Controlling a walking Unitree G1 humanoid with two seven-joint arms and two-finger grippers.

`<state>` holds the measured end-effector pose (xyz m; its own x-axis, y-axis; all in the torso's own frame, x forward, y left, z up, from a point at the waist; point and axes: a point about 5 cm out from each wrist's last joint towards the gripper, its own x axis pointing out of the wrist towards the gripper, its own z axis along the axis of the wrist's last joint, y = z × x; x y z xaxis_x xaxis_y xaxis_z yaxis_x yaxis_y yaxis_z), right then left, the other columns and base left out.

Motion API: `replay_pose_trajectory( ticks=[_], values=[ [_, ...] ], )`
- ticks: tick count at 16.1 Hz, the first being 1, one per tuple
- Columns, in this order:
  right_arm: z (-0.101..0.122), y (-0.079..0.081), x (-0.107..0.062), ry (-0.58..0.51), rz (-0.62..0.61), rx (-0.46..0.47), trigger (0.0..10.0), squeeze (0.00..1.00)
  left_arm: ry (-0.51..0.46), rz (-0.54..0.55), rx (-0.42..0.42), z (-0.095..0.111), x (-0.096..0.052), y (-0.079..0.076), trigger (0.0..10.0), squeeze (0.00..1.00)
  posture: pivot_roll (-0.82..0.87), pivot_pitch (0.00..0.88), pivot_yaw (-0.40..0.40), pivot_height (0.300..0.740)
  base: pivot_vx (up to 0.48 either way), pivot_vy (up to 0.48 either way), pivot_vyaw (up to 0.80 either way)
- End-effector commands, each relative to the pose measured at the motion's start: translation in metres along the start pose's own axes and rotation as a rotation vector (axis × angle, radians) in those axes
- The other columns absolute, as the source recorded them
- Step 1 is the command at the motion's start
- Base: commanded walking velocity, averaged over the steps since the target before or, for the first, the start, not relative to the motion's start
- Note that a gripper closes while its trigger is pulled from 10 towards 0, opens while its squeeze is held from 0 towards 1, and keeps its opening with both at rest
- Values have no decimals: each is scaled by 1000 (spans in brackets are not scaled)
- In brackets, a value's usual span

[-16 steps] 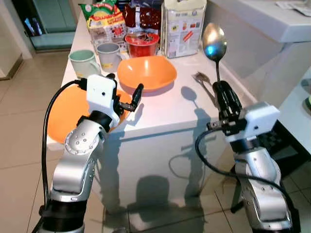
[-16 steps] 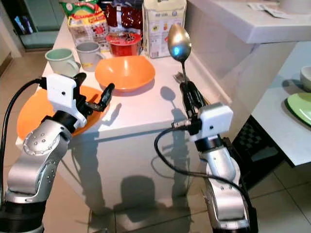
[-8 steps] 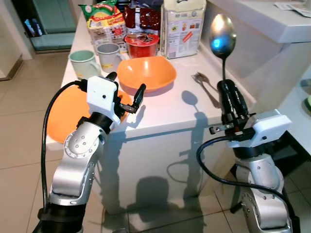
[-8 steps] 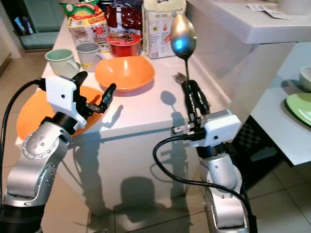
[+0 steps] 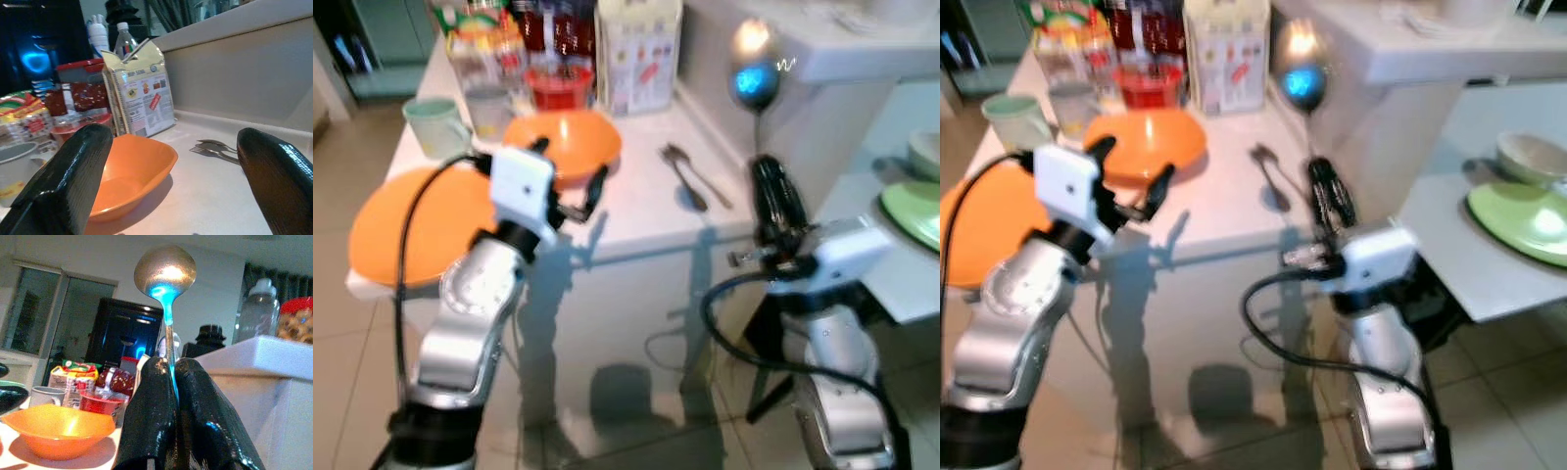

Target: Setting the table

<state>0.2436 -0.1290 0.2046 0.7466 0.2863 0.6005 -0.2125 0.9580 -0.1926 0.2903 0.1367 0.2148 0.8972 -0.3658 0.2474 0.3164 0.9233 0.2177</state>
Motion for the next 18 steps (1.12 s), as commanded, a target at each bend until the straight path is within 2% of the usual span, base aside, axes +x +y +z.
replay_pose_trajectory(
  ticks=[1, 5, 13, 18],
  values=[
    [2, -9, -1, -5, -44, -27, 10000, 0, -16, -17, -4, 3, 2, -7, 10000, 0, 44, 0, 5, 740, 0, -480, 0],
    [0, -9, 5, 2, -46, -53, 10000, 0, -12, 10, 0, 1, 4, -1, 10000, 0, 35, 0, 8, 740, 0, -480, 0],
    [-2, -21, 6, 47, -145, -149, 10000, 0, 3, 34, 11, -3, 11, -5, 10000, 0, 22, 0, 16, 740, 0, -480, 0],
    [-8, -24, 4, 99, -185, -132, 10000, 0, 7, 54, 18, -4, 12, -2, 10000, 0, 18, 0, 16, 740, 0, -480, 724]
  ],
)
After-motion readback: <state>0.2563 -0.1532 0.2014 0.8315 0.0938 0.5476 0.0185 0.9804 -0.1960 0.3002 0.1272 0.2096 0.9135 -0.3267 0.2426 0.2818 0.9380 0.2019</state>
